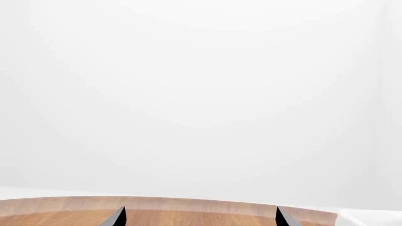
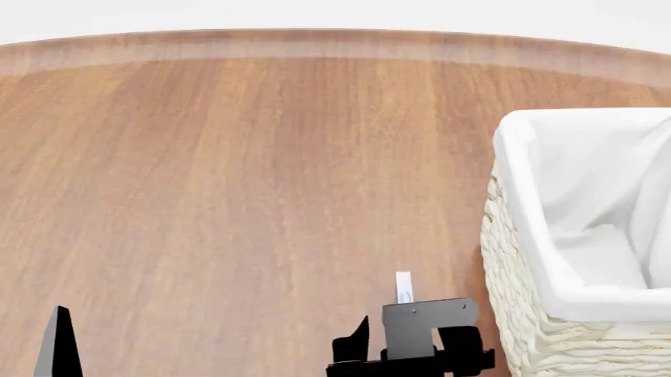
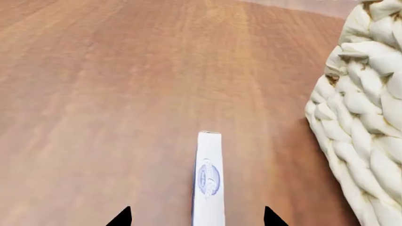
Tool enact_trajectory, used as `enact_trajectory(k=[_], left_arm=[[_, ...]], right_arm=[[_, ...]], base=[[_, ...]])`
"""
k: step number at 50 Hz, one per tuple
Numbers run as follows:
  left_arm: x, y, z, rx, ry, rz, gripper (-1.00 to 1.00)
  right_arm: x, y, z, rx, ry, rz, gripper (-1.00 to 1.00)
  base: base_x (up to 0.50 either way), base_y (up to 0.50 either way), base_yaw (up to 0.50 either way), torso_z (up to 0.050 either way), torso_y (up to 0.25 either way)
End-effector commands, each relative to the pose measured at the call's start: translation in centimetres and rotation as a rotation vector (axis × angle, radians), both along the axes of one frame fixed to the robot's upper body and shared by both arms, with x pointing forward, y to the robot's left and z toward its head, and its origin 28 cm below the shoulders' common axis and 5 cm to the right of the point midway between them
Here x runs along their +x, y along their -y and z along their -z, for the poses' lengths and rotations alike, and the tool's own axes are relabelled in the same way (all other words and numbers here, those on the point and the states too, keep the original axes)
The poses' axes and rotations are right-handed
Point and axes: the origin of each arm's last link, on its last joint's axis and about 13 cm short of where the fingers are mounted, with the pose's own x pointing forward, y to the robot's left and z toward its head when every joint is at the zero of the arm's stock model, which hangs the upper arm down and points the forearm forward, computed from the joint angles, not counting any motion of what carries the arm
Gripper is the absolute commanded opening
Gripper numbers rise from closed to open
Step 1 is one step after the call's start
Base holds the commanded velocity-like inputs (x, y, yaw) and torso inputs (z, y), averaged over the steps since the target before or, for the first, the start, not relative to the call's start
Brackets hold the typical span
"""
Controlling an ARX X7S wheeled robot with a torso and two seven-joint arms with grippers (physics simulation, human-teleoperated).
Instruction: Pick up the cream cheese box, and put it in the basket.
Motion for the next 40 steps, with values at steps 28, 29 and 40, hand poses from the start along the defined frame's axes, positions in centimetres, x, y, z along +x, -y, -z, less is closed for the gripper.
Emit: enact_trajectory(k=[28, 29, 40], left_arm=[[0.0, 0.0, 0.0, 0.0, 0.0, 0.003, 1.0], [0.0, 0.0, 0.0, 0.001, 0.0, 0.004, 1.0], [0.0, 0.0, 0.1, -0.003, 0.002, 0.002, 1.0]], right_arm=[[-0.3, 0.3, 0.4, 0.015, -0.015, 0.029, -1.0], [-0.3, 0.2, 0.4, 0.014, -0.014, 0.027, -1.0], [1.2, -0.3, -1.5, 0.031, 0.077, 0.001, -1.0]], base=[[0.0, 0.0, 0.0, 0.0, 0.0], [0.0, 0.0, 0.0, 0.0, 0.0], [0.0, 0.0, 0.0, 0.0, 0.0]])
